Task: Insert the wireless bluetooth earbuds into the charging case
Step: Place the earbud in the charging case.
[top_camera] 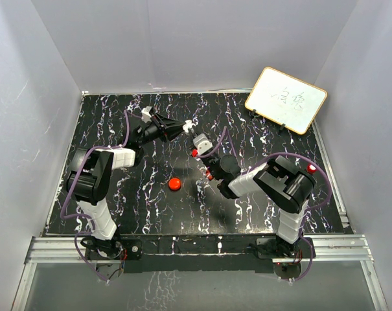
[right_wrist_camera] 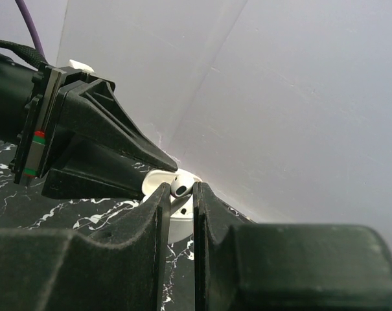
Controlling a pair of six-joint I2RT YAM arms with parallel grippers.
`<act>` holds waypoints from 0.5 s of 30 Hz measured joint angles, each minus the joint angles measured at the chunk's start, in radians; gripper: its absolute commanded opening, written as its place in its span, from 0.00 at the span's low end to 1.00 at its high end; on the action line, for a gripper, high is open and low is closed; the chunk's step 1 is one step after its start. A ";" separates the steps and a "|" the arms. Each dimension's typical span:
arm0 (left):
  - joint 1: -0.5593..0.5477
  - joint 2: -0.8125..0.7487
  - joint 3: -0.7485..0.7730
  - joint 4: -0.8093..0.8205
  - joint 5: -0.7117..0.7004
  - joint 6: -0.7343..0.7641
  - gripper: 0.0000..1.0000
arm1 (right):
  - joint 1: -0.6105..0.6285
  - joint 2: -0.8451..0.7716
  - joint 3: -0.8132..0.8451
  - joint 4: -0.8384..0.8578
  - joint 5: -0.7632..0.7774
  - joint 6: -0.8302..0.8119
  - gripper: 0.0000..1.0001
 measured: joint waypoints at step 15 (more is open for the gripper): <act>-0.011 -0.005 0.000 -0.077 -0.004 0.061 0.00 | -0.011 0.011 0.008 0.000 0.000 -0.006 0.00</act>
